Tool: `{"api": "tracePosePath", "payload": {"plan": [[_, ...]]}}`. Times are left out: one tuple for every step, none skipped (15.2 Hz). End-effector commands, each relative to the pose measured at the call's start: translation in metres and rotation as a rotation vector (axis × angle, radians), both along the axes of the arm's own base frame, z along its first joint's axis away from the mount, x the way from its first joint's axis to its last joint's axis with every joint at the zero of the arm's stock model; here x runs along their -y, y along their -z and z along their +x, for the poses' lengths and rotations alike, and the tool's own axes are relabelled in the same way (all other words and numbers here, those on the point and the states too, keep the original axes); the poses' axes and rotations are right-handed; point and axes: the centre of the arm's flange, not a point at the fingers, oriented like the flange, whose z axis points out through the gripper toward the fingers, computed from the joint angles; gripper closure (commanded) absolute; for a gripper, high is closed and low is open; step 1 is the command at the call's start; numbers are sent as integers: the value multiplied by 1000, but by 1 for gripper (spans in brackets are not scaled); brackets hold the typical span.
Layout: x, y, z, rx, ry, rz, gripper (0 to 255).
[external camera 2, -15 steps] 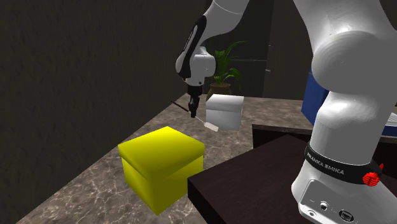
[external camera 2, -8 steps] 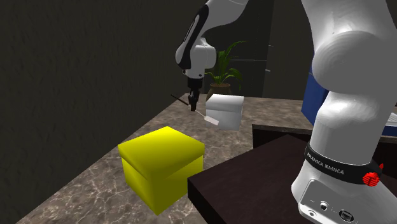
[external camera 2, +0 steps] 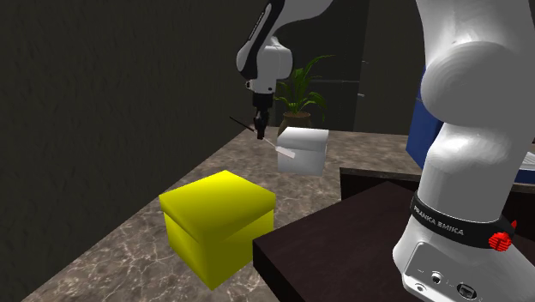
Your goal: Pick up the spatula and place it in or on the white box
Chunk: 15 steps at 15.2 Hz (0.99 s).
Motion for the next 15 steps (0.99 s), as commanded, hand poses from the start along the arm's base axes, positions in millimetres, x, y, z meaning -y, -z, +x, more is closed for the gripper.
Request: {"api": "tracePosePath", "payload": {"plan": [[-1, -10, 0, 0, 0, 0, 255], [-1, -16, 0, 0, 0, 0, 255], [-1, -21, 0, 0, 0, 0, 255], [-1, -26, 0, 0, 0, 0, 255], [-1, -31, 0, 0, 0, 0, 255], [-1, -37, 0, 0, 0, 0, 255], [-1, -42, 0, 0, 0, 0, 255], [-1, -47, 0, 0, 0, 0, 255], [-1, -53, 0, 0, 0, 0, 255], [-1, -58, 0, 0, 0, 0, 255], [-1, -63, 0, 0, 0, 0, 255], [-1, -68, 0, 0, 0, 0, 255], [-1, -73, 0, 0, 0, 0, 255], [13, -74, -2, 0, 0, 0, 255], [26, -75, -3, 0, 0, 0, 255]]}}
